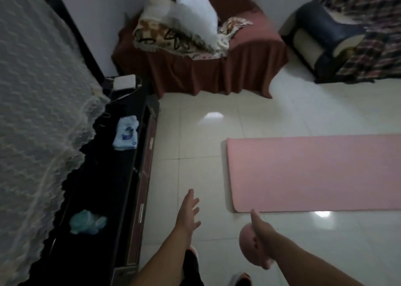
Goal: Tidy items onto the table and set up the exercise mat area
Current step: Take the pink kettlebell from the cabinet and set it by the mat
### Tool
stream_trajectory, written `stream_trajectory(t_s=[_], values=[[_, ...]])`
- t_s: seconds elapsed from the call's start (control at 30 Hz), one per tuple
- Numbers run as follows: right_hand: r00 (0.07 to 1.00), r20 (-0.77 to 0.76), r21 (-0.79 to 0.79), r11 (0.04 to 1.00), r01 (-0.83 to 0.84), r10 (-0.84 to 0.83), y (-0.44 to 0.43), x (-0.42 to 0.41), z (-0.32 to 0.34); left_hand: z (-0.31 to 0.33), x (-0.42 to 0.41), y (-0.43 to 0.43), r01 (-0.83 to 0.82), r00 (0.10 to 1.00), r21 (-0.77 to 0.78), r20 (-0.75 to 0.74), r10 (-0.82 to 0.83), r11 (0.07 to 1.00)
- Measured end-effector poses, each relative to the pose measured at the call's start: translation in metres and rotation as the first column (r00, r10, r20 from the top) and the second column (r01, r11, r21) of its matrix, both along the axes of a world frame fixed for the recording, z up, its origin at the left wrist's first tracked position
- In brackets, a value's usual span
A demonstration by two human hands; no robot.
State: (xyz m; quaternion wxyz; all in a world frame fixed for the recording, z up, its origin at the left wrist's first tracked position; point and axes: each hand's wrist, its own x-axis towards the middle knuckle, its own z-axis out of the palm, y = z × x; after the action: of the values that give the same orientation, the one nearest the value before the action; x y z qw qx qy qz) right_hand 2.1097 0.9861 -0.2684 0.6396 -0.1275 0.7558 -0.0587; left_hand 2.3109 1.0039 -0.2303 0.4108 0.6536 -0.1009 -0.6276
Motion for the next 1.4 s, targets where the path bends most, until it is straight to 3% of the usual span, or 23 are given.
stream_trajectory(t_s=[0.2, 0.43, 0.67, 0.87, 1.13, 1.4], values=[[0.953, -0.038, -0.13, 0.947, 0.294, -0.301, 0.005, -0.052, -0.012, -0.017, -0.036, -0.046, 0.241, 0.97, 0.033, -0.001, -0.242, 0.97], [0.902, -0.124, -0.181, 0.903, 0.39, -0.414, -0.01, -0.049, -0.002, -0.015, -0.043, -0.098, 0.419, 0.908, -0.01, -0.011, -0.419, 0.908], [0.938, -0.144, -0.21, 0.936, 0.283, -0.316, -0.066, -0.008, -0.002, -0.018, 0.006, -0.146, 0.343, 0.939, 0.006, 0.043, -0.343, 0.939], [0.982, 0.0, -0.181, 0.966, 0.186, -0.189, -0.155, 0.041, -0.002, -0.003, 0.035, -0.199, 0.275, 0.957, -0.011, 0.095, -0.273, 0.961], [0.992, 0.097, -0.265, 0.963, -0.049, 0.078, -0.272, 0.101, 0.014, 0.04, 0.086, -0.266, 0.084, 0.98, -0.076, 0.186, -0.069, 0.994], [0.981, 0.088, -0.305, 0.942, -0.138, 0.172, -0.38, 0.153, 0.042, 0.042, 0.134, -0.345, -0.002, 0.989, -0.097, 0.145, 0.016, 0.995]])
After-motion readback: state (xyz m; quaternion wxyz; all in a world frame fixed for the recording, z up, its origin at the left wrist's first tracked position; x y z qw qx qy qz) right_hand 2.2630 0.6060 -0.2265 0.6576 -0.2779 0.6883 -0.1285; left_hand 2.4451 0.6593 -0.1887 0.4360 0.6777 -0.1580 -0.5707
